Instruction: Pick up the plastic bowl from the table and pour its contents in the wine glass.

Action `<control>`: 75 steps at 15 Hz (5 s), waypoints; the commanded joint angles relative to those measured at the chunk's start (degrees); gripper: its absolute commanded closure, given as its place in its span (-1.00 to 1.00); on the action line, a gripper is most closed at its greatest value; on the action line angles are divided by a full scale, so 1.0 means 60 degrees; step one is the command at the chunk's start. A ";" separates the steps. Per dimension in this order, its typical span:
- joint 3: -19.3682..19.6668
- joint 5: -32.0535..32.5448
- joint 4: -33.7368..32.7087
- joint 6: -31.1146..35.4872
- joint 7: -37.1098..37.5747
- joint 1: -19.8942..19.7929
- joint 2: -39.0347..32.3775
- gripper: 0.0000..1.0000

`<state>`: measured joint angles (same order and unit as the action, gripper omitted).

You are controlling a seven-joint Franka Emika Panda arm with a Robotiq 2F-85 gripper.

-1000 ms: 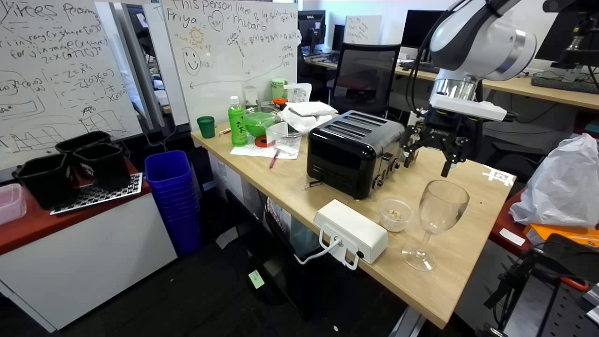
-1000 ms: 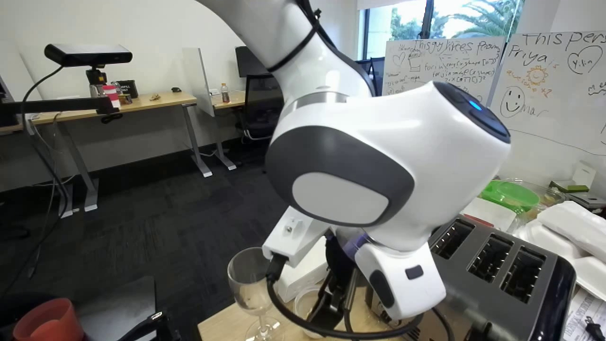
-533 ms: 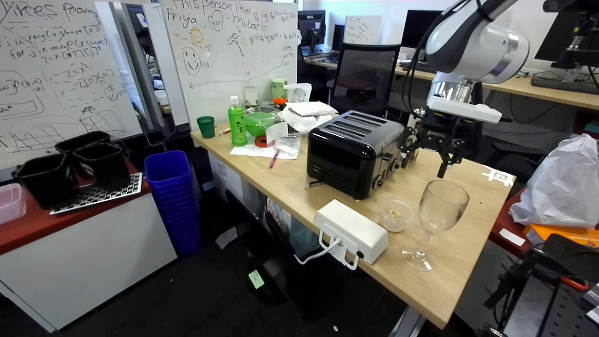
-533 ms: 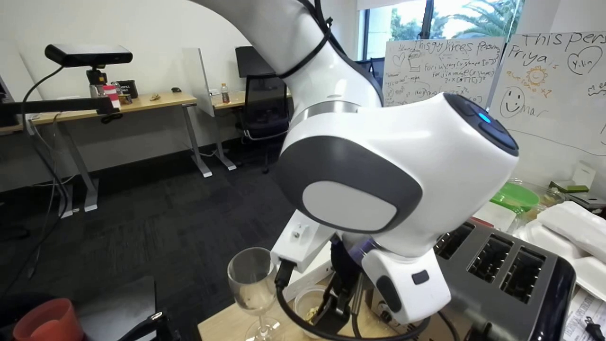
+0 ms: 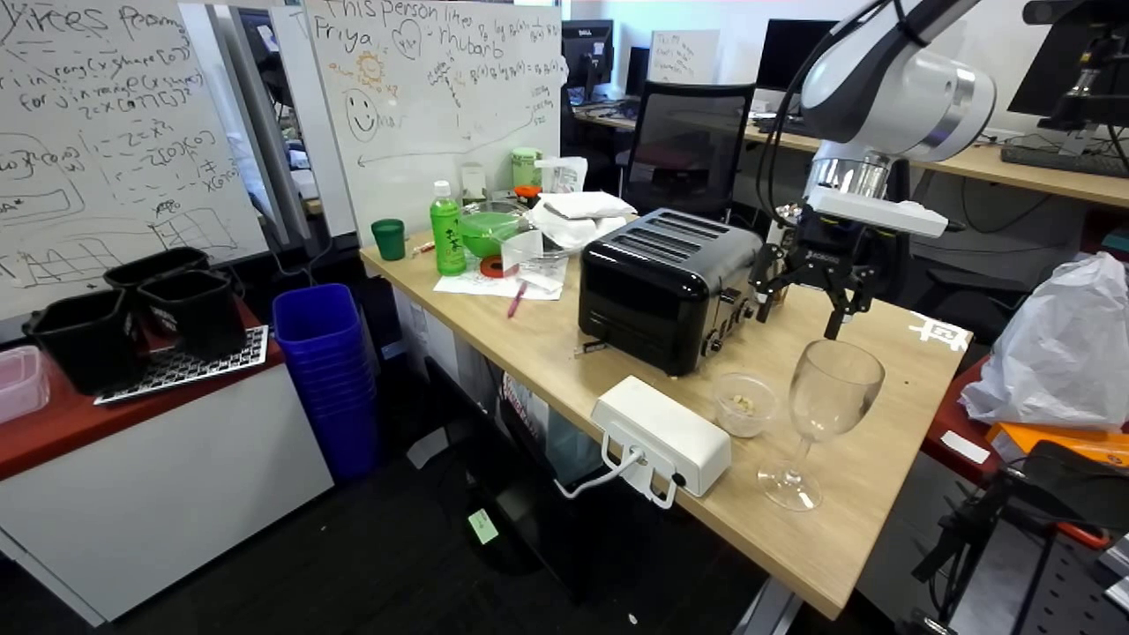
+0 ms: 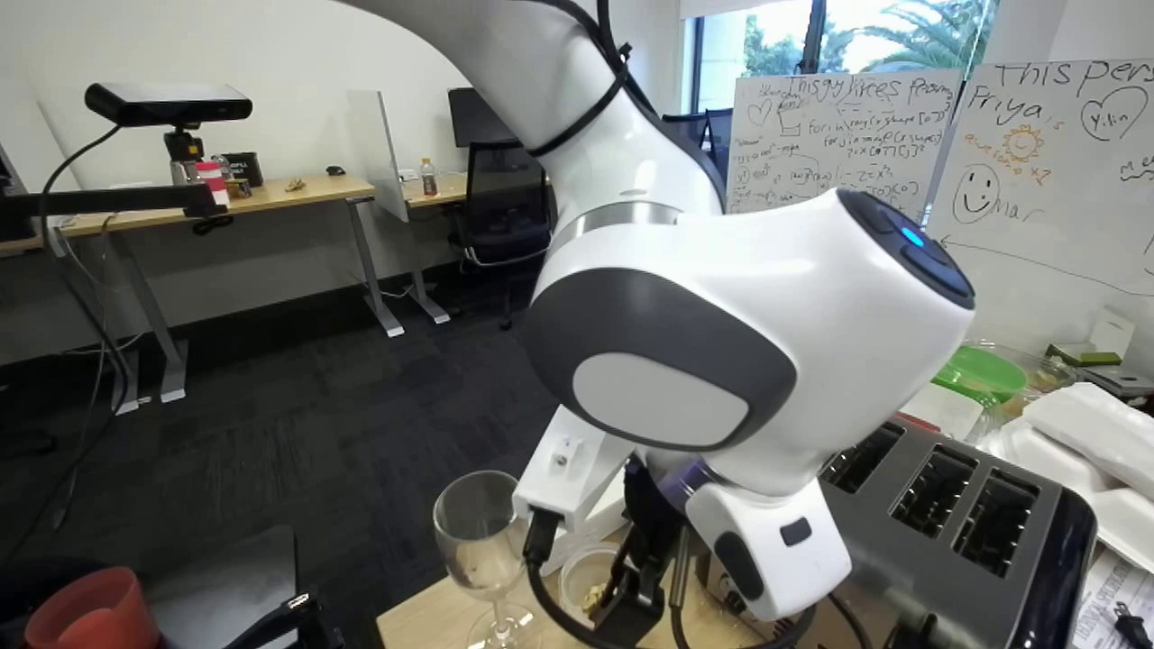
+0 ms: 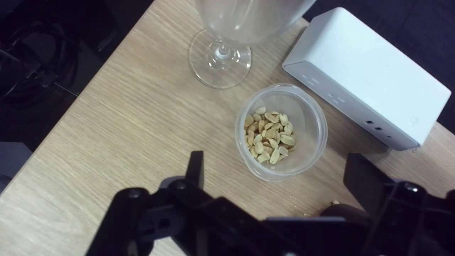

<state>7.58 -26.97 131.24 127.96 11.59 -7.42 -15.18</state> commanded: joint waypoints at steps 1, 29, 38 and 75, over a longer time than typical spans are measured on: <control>-0.0202 -0.0033 0.0047 0.0094 -0.1243 -0.0209 -0.0246 -1.00; -0.0677 -0.0793 -0.0552 -0.0095 -0.5077 -0.1061 -0.1218 -1.00; -0.0979 -0.0625 -0.1548 -0.0253 -0.5136 -0.1267 -0.2505 -1.00; -0.1273 0.0074 -0.1824 0.0358 -0.4511 -0.1220 -0.3272 0.16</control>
<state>1.01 -26.07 119.59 128.73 -14.25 -13.47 -35.26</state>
